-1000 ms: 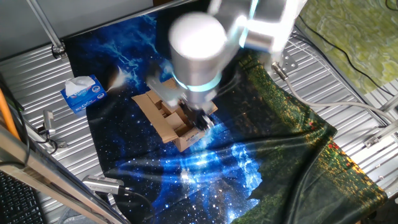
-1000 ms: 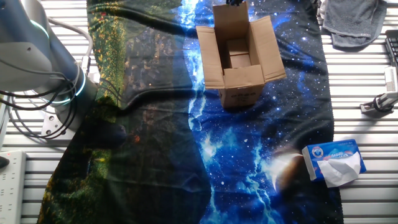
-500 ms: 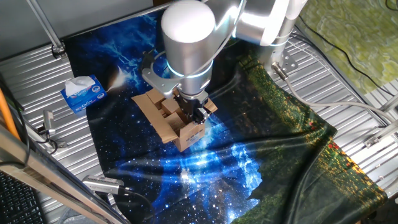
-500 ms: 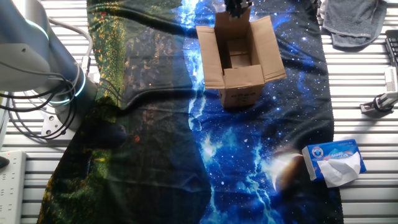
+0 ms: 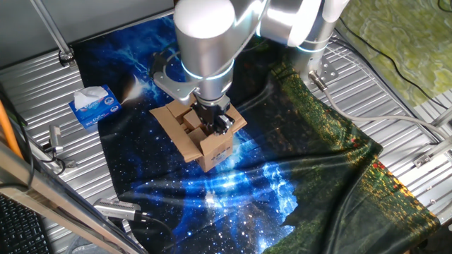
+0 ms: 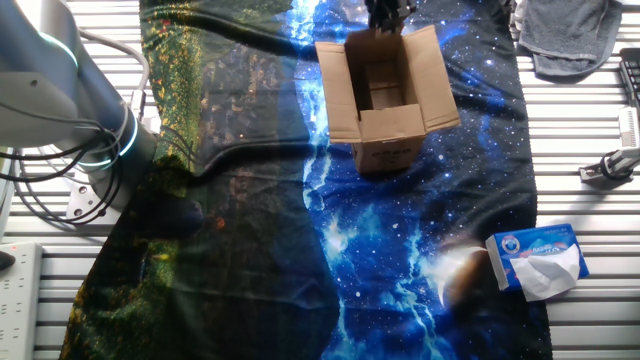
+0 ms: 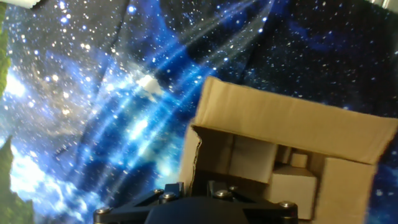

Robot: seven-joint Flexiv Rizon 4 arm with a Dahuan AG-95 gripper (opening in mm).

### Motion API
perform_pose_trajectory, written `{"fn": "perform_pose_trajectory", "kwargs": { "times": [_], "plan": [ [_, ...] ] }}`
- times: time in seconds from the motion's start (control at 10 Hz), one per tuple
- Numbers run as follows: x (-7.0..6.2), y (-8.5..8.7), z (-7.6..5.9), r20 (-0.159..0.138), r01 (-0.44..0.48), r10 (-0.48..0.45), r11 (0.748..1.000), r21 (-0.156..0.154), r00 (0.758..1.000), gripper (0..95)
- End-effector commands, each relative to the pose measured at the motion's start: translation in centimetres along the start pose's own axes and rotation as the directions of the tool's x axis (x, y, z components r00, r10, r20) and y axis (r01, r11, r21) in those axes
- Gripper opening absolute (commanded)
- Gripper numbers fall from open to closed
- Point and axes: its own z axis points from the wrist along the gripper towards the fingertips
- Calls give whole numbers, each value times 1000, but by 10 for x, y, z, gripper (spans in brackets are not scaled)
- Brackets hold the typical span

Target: Cover the box

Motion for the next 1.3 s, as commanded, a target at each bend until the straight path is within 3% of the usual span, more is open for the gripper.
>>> {"fn": "perform_pose_trajectory", "kwargs": {
  "times": [0.1, 0.6, 1.3],
  "plan": [
    [-1, -1, 6, 2, 2, -2, 1000, 1, 1000, 190],
    [-1, -6, 11, 18, 32, -32, 999, 4, 999, 190],
    [1, -13, 21, 17, 43, -43, 999, 9, 999, 190]
  ]
}}
